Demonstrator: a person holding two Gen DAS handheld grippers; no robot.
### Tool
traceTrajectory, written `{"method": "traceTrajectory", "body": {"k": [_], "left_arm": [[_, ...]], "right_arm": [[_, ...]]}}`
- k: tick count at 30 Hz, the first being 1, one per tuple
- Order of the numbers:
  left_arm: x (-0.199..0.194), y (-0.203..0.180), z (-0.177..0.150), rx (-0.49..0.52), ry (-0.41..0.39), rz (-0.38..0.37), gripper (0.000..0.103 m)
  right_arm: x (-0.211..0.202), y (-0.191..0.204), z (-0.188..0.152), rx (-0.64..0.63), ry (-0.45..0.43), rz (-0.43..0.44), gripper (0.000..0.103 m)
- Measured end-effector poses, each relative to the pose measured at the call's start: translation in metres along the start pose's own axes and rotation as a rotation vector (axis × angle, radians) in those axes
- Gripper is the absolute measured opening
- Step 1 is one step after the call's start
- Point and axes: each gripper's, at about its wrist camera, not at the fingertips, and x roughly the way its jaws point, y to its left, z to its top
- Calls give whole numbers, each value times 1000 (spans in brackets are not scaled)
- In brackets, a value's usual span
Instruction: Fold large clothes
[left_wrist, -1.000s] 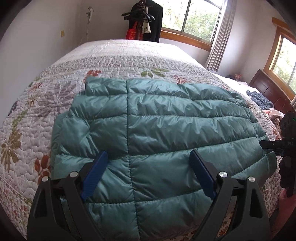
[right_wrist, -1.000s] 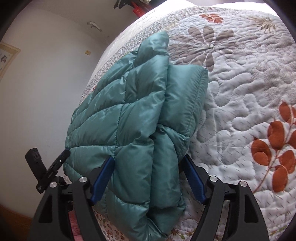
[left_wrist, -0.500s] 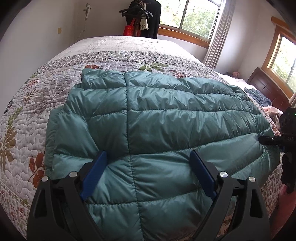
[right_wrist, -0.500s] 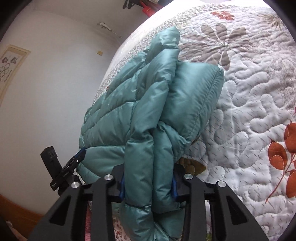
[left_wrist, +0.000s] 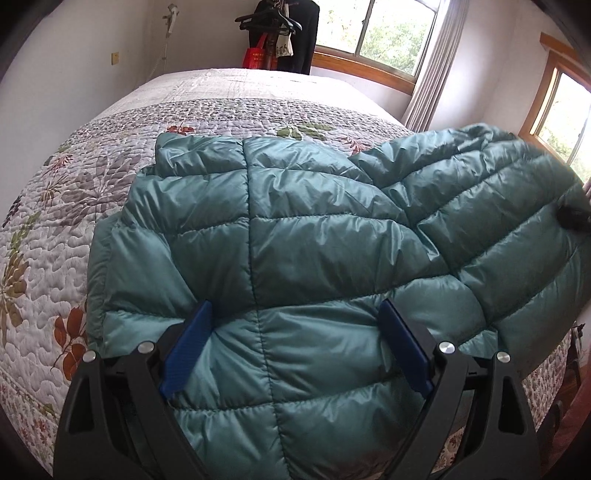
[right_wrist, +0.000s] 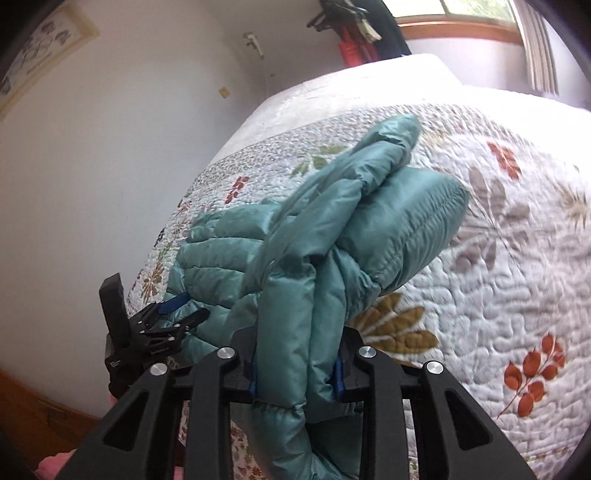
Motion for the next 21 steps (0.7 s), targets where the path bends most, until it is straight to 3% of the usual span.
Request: {"method": "traceTrajectory", "body": {"k": [7,14,21], "left_arm": [[-27,24,4,-65,-40,-118,90],[-55,56,2,-116,-101,-93,90],[-78,89,-13,-182,-135,-70,90]], "right_arm": [[16,85,27,-202,51,-64,28],[67,158,33,-383,157,-107,30],[130,202,32,-477,274,-112,36]]}}
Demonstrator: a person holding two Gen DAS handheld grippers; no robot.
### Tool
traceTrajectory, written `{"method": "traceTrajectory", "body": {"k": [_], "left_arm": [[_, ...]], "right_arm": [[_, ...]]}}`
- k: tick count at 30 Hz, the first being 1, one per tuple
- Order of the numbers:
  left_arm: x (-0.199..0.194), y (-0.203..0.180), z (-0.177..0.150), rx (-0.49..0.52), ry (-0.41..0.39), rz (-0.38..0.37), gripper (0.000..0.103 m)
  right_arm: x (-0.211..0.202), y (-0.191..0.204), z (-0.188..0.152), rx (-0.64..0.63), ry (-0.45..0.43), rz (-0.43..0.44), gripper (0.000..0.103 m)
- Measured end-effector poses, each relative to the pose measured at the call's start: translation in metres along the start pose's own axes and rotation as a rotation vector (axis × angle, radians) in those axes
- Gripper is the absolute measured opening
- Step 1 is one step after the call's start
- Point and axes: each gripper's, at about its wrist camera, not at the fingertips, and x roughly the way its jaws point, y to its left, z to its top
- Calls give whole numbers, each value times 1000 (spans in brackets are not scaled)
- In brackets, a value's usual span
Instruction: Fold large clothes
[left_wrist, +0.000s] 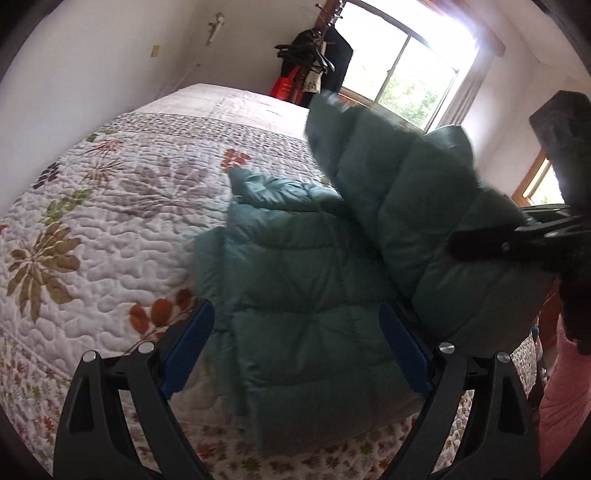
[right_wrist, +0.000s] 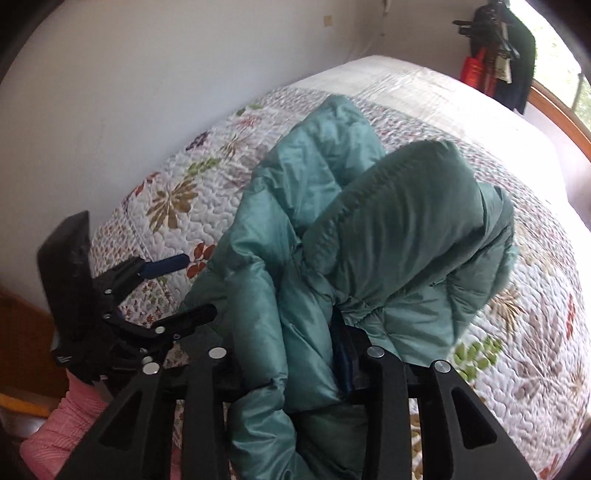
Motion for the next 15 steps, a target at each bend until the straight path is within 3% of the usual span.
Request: {"method": "traceTrajectory", "body": {"k": [11,15], "left_arm": [[-25,51,-6,-119,-21,30,90],[-28,58,-1,-140,-31,13,90]], "right_arm": [[67,30,20,-40,93,78,49],[72,23,23,16,103,175,57]]}}
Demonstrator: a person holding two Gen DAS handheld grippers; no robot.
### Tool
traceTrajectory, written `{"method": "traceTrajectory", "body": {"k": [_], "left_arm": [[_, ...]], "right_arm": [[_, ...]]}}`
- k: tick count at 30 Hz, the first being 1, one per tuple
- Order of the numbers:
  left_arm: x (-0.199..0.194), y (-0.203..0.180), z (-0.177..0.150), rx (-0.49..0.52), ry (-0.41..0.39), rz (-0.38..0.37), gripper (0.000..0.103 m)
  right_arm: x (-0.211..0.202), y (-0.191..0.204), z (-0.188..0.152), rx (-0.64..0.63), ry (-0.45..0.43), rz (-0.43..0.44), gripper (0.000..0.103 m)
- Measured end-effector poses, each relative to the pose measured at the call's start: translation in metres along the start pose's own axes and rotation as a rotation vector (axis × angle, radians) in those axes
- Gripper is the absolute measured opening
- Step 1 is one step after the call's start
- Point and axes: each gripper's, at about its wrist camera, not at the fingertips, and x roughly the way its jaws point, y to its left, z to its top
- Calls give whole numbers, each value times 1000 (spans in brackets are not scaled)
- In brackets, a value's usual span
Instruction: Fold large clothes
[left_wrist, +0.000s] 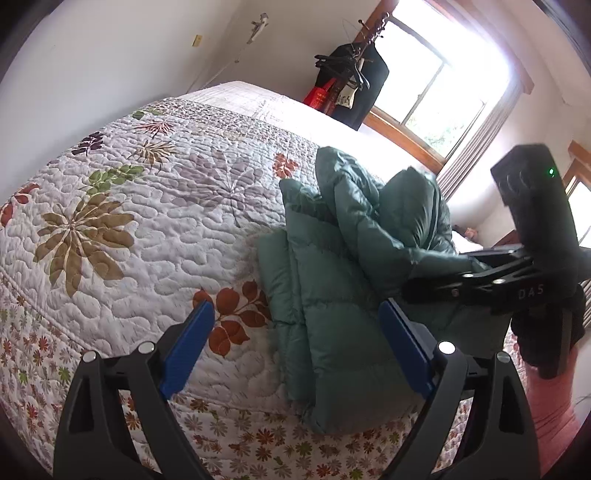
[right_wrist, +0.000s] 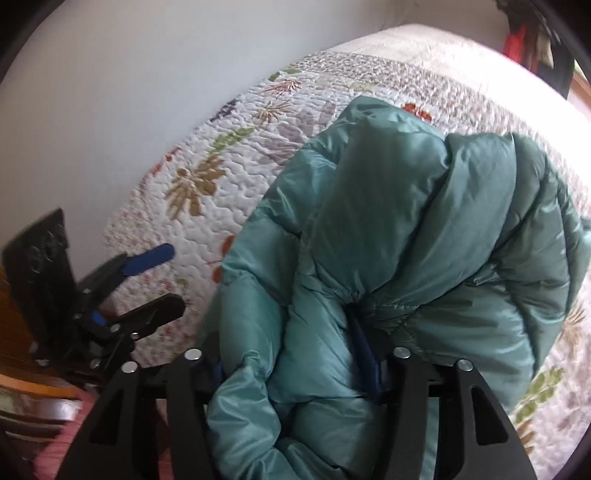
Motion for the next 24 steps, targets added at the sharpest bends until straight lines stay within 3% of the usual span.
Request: {"method": "traceTrajectory", "body": {"k": [5,7,9,12,18,22,24], "left_arm": [[4,-7,14,-3,-4,-52,90],[9,-10,21,-13,1,-100,90],[16,-15,31,-39,12,-197,90],[34,-23,46,-52,46,-300,90],[74,-44,67,-45,100,-378,90],[85,-63,75,-14,118,-469,90],[92,-76,78,26,137,-462,90]], "right_arm": [[-37,-27,-6,137,-70,219,58],[-59,-40,-12,176,-129,284,58],[-81,-55,-22,211,-195,310,58],[-104,-82,-38,268,-271,298,58],[-108,-159,-79,465,-320,103,58],[-75,-209,-97,580,-270,164,57],[-60,-220,-100,600,-245,175,57]]}}
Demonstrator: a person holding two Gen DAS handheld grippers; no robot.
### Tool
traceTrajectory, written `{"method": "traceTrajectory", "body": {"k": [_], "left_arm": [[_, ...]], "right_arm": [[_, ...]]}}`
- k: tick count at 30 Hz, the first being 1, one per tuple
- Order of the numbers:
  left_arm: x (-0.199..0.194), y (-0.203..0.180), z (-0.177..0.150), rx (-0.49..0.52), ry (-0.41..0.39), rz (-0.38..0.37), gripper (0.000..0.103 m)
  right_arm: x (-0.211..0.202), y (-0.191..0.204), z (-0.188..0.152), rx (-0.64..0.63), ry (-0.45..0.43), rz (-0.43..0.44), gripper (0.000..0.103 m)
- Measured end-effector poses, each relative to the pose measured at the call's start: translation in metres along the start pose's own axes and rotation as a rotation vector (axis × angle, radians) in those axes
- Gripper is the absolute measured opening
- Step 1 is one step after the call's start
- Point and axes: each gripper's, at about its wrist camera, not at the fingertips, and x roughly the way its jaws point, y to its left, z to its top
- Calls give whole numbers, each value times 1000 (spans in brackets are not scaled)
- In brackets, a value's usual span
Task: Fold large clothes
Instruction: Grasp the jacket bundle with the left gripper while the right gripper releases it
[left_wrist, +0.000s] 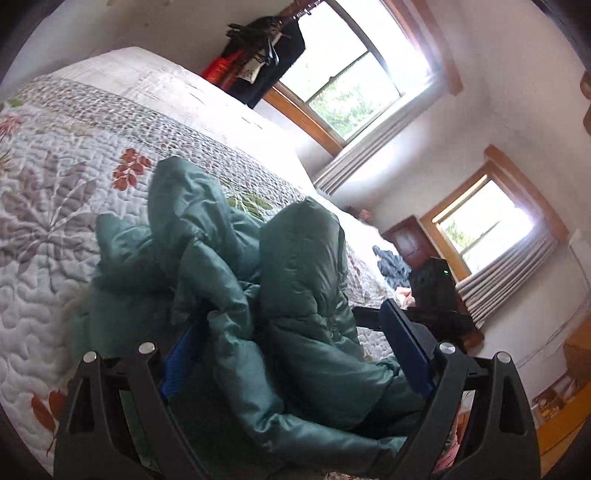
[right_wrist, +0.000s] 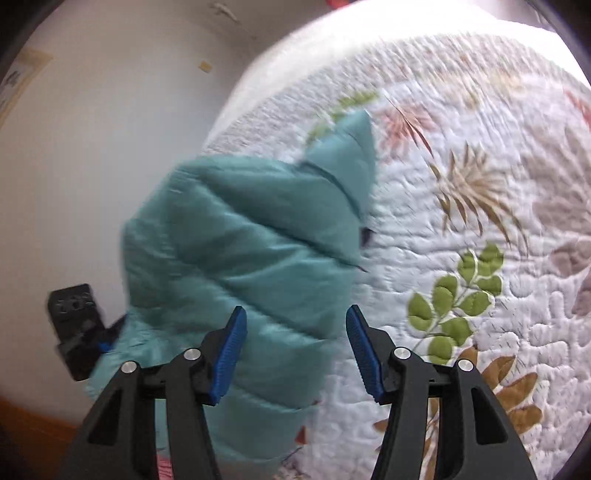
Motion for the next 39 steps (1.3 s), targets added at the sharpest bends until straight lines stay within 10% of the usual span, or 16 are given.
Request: {"method": "traceTrajectory", "body": {"k": [11,13,20,29,39], "left_arm": [[57,-17,19,87,166,109,90],[62,-14,20,77,183,117,53],[45,-15,19,77,95,-34,22],[-28,30,-3,22,-141,-67,25],[-36,101,-25,-121,-110,-36,49]], "right_arm": [[24,34,-7,-161,24,10,55],[26,38,-6,-171,19,9,55],[12,41,-6,-184,1,32,55],[-11,69,-20,-304,-57,19,56],[16,132,-55,-490,26,-35,56]]}}
